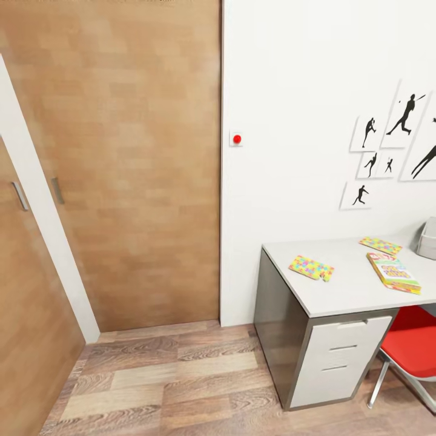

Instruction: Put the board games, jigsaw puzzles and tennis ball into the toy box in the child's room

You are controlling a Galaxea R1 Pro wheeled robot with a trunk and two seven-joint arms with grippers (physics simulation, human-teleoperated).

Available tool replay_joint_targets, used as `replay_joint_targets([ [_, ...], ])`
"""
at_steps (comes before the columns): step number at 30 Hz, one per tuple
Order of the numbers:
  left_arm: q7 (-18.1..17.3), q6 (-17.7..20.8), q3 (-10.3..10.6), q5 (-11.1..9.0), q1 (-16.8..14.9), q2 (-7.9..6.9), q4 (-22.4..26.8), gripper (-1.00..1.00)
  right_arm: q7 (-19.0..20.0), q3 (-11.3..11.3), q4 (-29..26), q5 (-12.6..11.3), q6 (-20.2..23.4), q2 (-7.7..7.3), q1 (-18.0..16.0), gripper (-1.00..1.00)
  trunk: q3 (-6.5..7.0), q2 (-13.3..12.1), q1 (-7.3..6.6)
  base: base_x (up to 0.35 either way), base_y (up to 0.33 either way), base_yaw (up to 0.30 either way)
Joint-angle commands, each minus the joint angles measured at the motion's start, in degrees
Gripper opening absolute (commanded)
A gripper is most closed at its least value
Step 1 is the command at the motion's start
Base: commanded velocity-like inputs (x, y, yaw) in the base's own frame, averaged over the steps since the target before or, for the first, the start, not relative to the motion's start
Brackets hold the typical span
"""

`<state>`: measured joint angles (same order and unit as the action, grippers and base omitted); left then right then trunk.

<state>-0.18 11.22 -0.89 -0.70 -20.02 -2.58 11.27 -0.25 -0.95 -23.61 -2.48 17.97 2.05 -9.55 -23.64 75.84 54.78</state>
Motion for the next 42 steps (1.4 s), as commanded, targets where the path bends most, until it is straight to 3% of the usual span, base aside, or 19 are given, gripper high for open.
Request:
replay_joint_targets([
  [1,0.0,-0.3,-0.2,-0.1,-0.1,-0.15,0.1,1.0,0.0,-0.1,0.0,-0.3,0.2,-0.06,0.0,1.0,0.12,-0.4,-0.23,0.0,0.0,0.0],
  [5,-0.1,-3.3,-0.2,-0.1,-0.3,-0.3,-0.1,1.0,0.0,-0.1,0.3,-0.4,-0.6,-0.28,0.0,1.0,0.84,-2.0,-1.11,0.0,0.0,-0.072],
  [11,-0.2,-4.9,-0.4,-0.2,-0.3,-0.33,-0.4,1.0,0.0,0.1,0.5,-0.4,-1.2,-0.43,0.1,1.0,1.89,-4.4,-2.42,-0.077,0.0,-0.24],
  [22,-0.3,-5.4,-1.6,-0.1,-0.3,-0.41,-0.5,1.0,0.0,0.1,0.6,-0.5,-1.4,-0.46,0.1,1.0,3.64,-8.8,-4.84,-0.104,0.0,-0.276],
  [42,-0.3,-5.4,-1.7,-0.1,-0.3,-0.32,-0.5,1.0,0.0,-0.1,0.6,-0.5,-1.3,-0.45,0.2,1.0,7.14,-16.8,-9.23,-0.054,0.0,-0.279],
])
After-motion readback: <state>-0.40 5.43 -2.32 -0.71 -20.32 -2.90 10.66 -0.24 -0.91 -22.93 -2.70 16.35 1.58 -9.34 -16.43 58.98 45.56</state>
